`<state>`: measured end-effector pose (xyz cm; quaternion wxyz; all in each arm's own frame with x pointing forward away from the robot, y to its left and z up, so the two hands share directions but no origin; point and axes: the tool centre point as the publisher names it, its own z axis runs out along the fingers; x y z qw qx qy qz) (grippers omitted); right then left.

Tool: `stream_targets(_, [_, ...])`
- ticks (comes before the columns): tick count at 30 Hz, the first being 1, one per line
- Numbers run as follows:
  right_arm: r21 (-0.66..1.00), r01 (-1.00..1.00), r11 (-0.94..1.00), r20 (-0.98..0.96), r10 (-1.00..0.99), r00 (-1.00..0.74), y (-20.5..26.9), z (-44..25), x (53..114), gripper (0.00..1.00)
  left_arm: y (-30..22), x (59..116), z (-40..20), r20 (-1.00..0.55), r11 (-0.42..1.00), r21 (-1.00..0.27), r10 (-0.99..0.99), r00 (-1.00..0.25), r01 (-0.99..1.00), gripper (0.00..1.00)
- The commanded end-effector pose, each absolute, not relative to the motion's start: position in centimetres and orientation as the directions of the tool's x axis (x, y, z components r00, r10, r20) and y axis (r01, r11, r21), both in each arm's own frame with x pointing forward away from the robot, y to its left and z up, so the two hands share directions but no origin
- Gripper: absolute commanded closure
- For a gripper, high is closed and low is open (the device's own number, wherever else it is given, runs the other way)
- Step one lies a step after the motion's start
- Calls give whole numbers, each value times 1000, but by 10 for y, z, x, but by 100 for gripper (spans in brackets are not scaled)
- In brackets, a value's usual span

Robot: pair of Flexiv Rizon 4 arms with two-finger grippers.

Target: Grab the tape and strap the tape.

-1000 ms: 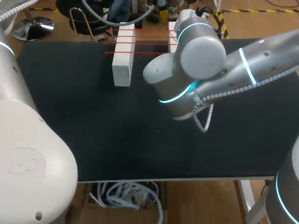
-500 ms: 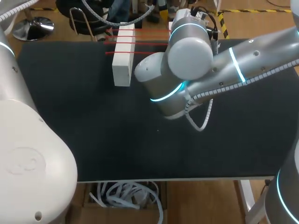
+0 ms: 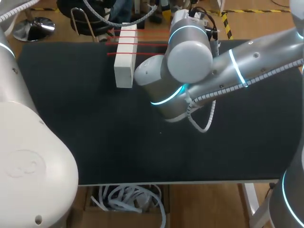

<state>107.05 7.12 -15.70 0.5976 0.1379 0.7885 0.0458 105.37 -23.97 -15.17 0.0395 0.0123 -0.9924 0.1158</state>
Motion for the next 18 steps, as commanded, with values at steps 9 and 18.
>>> stream_targets(9, [221,158,962,-932,256,-258,76,-157,1072,100,-240,1054,-151,83,974,-224,-17,-996,-35,100])
stream_targets(18, [212,156,965,-935,247,-256,77,-157,1071,100,-240,1054,-151,83,974,-224,-17,-996,-35,100])
